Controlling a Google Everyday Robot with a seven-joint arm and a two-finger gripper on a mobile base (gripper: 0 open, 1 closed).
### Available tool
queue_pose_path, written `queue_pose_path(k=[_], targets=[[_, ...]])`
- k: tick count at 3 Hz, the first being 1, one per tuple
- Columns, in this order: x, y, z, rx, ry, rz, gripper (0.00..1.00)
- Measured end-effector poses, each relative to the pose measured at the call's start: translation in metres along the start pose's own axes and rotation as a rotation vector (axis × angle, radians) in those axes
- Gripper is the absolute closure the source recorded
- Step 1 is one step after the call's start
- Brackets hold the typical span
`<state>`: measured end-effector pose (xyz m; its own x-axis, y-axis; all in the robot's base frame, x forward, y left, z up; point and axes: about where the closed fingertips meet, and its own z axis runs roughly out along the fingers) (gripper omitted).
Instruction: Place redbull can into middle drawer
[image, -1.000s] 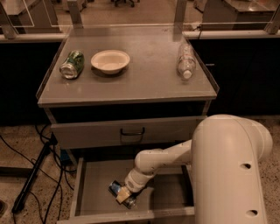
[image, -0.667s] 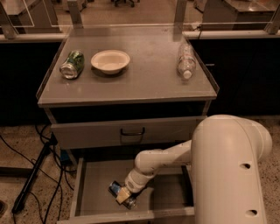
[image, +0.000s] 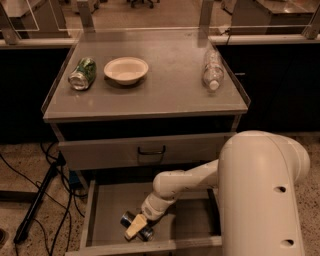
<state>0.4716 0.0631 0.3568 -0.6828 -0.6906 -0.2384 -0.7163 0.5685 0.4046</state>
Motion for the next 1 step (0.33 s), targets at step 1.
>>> queue_pose_path(k=[1], targets=[[0.0000, 0.0000, 0.0000, 0.000, 0.000, 0.000, 0.00]])
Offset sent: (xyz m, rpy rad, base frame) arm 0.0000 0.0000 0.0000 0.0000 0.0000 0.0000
